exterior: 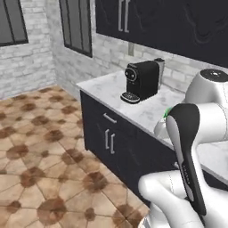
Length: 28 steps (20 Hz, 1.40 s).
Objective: Clear the mugs and bowl far away from the sink.
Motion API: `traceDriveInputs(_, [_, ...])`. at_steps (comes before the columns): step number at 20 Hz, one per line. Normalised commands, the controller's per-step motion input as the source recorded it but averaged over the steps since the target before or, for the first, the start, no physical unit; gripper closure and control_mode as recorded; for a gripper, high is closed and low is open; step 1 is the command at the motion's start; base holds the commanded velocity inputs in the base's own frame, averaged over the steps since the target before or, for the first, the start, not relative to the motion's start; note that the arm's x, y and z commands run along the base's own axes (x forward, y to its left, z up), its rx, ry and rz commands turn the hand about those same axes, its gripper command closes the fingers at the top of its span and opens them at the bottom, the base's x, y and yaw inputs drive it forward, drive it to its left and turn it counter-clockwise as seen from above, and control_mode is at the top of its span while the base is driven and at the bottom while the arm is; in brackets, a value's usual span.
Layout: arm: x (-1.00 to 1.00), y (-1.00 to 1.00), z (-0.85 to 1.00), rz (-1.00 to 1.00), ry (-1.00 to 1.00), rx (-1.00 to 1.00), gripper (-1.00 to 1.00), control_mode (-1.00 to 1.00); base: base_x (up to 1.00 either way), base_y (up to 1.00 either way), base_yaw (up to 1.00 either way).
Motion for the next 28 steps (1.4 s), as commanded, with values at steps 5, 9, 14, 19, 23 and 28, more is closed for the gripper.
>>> traceDriveInputs(5, [0.0,0.0,0.0,0.0,0.0,0.0,1.0,1.0,0.0,0.0,1.0])
traceDriveInputs(9, [0.0,0.0,0.0,0.0,0.0,0.0,1.0,1.0,0.0,0.0,1.0])
traceDriveInputs(14, [0.0,0.0,0.0,0.0,0.0,0.0,1.0,1.0,0.07,0.0,1.0])
traceDriveInputs(19, [0.0,0.0,0.0,0.0,0.0,0.0,1.0,1.0,0.35,0.0,0.98])
traceDriveInputs(23, [0.0,0.0,0.0,0.0,0.0,0.0,1.0,1.0,0.99,-0.26,0.59])
traceDriveInputs(28, [0.0,0.0,0.0,0.0,0.0,0.0,1.0,1.0,1.0,-0.65,0.38])
